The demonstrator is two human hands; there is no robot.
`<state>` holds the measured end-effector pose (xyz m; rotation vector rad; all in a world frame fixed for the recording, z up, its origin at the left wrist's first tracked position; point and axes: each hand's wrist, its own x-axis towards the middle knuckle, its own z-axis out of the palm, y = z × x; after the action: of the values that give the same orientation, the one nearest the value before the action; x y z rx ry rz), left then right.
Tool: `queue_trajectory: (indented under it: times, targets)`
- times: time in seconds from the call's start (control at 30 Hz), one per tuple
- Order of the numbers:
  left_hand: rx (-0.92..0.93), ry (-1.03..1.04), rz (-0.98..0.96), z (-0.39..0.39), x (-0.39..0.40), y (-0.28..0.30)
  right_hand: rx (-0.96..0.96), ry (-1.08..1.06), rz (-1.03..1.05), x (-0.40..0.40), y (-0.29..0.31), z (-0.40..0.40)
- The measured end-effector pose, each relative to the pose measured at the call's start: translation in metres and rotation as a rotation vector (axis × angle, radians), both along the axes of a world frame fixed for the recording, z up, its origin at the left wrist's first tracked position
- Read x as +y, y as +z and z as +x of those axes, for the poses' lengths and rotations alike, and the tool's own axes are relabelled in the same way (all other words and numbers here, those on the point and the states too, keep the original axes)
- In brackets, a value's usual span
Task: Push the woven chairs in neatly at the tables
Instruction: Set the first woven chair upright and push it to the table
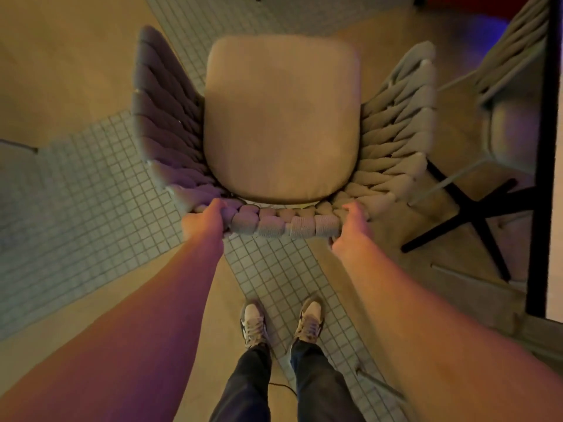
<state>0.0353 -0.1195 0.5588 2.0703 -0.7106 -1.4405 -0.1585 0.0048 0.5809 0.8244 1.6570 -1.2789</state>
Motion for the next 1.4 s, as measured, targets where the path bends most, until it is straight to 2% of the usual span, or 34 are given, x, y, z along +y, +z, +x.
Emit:
queue_trajectory:
  times: [0.2, 0.43, 0.5, 0.6, 0.7, 0.77, 0.83, 0.9, 1.03, 1.2, 1.4]
  targets:
    - [-0.052, -0.043, 0.043, -0.004, -0.015, 0.007, 0.013, 0.044, 0.046, -0.016, 0.003, -0.009]
    - [0.045, -0.144, 0.106, 0.013, -0.017, 0.010, 0.051, -0.018, 0.104, -0.012, 0.011, -0.011]
    - [0.008, -0.151, 0.033, 0.027, -0.032, 0.017, 0.214, 0.023, 0.176, -0.008, 0.014, -0.019]
    - [-0.189, -0.263, -0.168, 0.050, -0.082, 0.027, 0.673, 0.168, 0.280, -0.009, 0.024, -0.049]
    - [-0.410, -0.467, -0.309, 0.051, -0.140, 0.036, 0.941, 0.444, 0.394, -0.023, 0.030, -0.091]
    - [-0.514, -0.619, -0.336, 0.042, -0.169, 0.038, 0.976, 0.645, 0.456, -0.033, 0.029, -0.117]
    - [-0.512, -0.704, -0.319, 0.031, -0.190, 0.036, 0.986, 0.787, 0.475, -0.042, 0.027, -0.141]
    - [-0.497, -0.708, -0.292, 0.020, -0.207, 0.031, 0.975, 0.904, 0.495, -0.053, 0.026, -0.164]
    - [-0.615, -0.744, -0.275, 0.011, -0.232, 0.018, 0.982, 1.081, 0.515, -0.085, 0.016, -0.205]
    - [-0.758, -0.840, -0.378, 0.014, -0.244, 0.008, 1.054, 1.094, 0.595, -0.086, 0.006, -0.212]
    - [-0.779, -0.917, -0.404, 0.006, -0.270, 0.010, 1.027, 1.010, 0.636, -0.084, 0.003, -0.200]
